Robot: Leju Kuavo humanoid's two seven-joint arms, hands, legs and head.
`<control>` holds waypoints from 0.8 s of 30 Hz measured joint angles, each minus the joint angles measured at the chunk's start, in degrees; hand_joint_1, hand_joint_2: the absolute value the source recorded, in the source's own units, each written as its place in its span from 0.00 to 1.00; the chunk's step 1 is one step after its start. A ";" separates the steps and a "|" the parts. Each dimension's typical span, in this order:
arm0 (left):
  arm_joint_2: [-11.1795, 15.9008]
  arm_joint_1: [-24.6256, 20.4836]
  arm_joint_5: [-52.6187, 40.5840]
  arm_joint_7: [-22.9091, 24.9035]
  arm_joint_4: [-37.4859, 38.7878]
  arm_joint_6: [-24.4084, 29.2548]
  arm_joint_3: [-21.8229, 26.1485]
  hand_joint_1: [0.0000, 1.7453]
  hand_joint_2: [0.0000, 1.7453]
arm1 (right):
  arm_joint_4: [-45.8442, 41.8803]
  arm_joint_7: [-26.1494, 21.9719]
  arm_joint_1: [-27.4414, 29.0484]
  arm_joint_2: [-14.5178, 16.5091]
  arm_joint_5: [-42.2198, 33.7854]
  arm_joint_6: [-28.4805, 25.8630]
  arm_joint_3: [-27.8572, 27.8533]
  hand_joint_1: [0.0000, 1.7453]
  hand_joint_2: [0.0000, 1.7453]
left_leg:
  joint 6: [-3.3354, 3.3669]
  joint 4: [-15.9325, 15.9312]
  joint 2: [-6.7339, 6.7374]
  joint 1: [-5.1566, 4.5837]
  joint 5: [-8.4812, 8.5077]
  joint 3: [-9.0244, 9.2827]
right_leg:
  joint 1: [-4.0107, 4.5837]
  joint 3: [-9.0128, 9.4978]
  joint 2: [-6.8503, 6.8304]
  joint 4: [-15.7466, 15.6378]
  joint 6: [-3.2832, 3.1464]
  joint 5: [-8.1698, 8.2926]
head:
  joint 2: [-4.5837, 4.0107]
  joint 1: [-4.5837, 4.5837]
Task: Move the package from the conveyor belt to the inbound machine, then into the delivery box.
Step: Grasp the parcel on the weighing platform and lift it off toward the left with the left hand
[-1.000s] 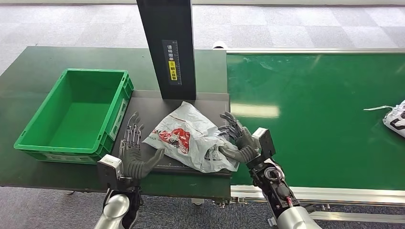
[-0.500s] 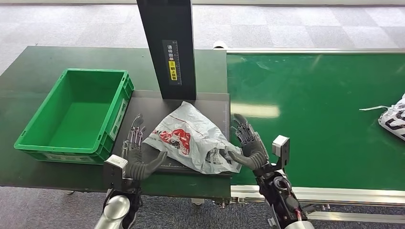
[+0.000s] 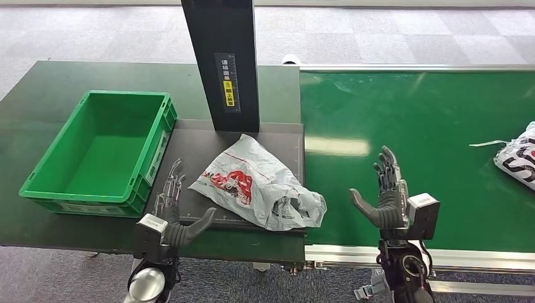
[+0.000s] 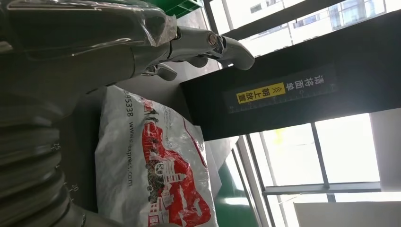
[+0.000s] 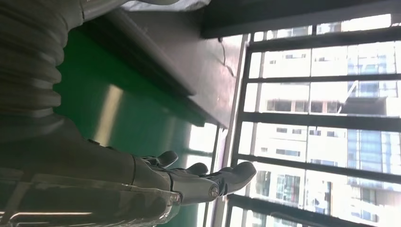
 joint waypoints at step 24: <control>-2.56 -9.90 -42.87 17.69 8.54 17.68 -3.17 0.00 1.00 | -5.10 5.28 6.77 3.66 11.18 -3.74 -7.37 0.00 1.00 | 0.03 0.00 0.05 -0.01 0.01 0.09 | -0.01 0.07 0.04 0.00 -0.01 0.02 | 0.01 0.00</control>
